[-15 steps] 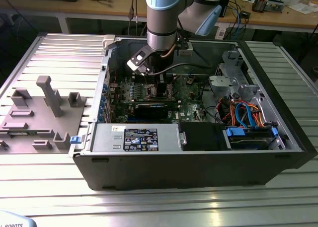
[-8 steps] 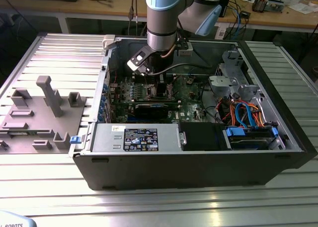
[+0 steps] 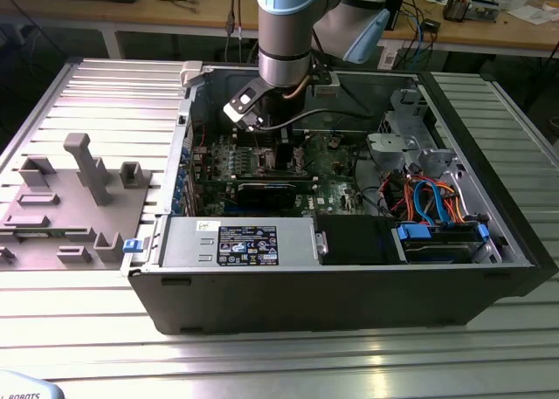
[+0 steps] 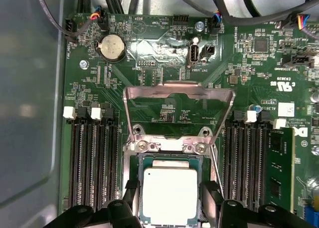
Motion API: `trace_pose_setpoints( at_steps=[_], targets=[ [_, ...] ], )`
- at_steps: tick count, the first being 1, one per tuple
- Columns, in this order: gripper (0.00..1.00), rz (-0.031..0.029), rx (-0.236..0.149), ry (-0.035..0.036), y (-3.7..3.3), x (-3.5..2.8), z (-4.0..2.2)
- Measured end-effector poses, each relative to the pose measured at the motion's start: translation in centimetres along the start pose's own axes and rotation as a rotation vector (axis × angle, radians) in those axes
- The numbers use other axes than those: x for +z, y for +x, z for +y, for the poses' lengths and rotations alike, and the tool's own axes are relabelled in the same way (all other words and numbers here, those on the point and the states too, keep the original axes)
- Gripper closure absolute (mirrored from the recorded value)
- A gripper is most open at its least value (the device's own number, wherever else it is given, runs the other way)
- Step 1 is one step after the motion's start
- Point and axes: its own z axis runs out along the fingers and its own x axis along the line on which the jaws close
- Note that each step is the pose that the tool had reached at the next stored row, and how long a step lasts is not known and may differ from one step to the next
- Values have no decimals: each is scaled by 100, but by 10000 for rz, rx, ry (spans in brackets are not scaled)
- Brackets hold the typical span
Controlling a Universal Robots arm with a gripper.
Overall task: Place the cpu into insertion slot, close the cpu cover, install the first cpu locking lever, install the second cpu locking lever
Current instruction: 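Place the cpu into insertion slot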
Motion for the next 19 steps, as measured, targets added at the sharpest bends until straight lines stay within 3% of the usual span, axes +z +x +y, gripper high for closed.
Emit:
trace_pose_setpoints(
  at_steps=[2, 6, 9, 10, 11, 13, 19],
  targets=[
    [38, -1, 0, 0, 0, -41, 2],
    [39, 1, -1, 0, 8, -46, 2],
    [59, 0, -17, 0, 9, -46, 2],
    [76, 3, -109, -2, 9, -45, 2],
    [76, 10, -289, -4, 9, -43, 2],
    [89, 22, -659, -6, 8, -38, 1],
    [89, 23, -713, 19, -5, -2, 3]
  ],
)
